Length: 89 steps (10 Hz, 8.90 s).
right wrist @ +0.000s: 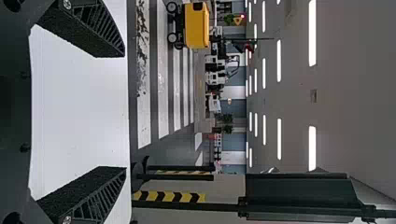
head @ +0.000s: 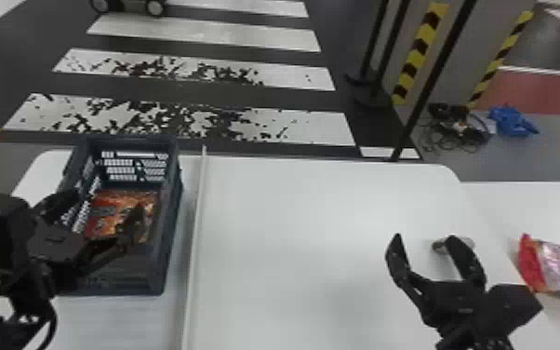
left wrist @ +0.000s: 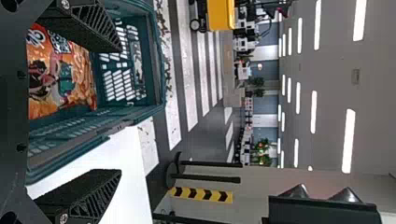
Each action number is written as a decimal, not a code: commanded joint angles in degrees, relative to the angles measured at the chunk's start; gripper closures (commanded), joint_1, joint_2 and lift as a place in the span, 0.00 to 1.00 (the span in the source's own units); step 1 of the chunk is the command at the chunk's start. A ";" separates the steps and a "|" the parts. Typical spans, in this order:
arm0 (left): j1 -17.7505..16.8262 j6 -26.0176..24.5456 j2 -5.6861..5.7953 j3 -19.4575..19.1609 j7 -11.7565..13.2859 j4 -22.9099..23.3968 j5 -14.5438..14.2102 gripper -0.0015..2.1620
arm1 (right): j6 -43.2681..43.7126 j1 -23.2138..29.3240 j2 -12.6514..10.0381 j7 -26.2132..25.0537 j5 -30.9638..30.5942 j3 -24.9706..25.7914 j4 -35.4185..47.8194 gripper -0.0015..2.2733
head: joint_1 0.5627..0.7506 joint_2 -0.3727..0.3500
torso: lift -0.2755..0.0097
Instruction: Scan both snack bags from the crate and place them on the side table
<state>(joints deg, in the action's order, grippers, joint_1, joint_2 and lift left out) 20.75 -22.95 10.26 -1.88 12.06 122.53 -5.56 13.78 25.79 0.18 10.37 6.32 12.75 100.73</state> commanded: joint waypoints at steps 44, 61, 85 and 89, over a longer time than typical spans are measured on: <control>-40.08 -9.01 0.02 2.93 41.29 -47.21 35.53 0.99 | -7.24 -1.89 -0.23 1.06 1.50 2.98 -3.96 0.03 | 0.70 0.34 | 0.62; -33.84 -2.50 -3.32 -14.82 41.20 -36.84 0.90 0.99 | -13.04 -1.10 -0.23 0.97 0.80 2.45 -1.76 0.03 | 0.70 0.40 | 0.62; -26.55 -0.22 -10.41 32.02 15.36 -39.91 3.89 0.97 | -11.81 -1.62 -0.23 0.27 3.26 5.27 -3.87 0.03 | 0.70 0.03 | 0.62; -29.01 2.95 -10.41 33.96 12.02 -44.75 2.13 0.00 | -11.81 -1.62 -0.23 0.27 3.26 5.18 -4.05 0.03 | 0.70 0.03 | 0.62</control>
<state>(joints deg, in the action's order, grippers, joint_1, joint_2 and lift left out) -8.09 -20.67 0.00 32.08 24.08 78.03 -3.07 1.97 24.17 0.18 10.63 9.58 17.95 96.70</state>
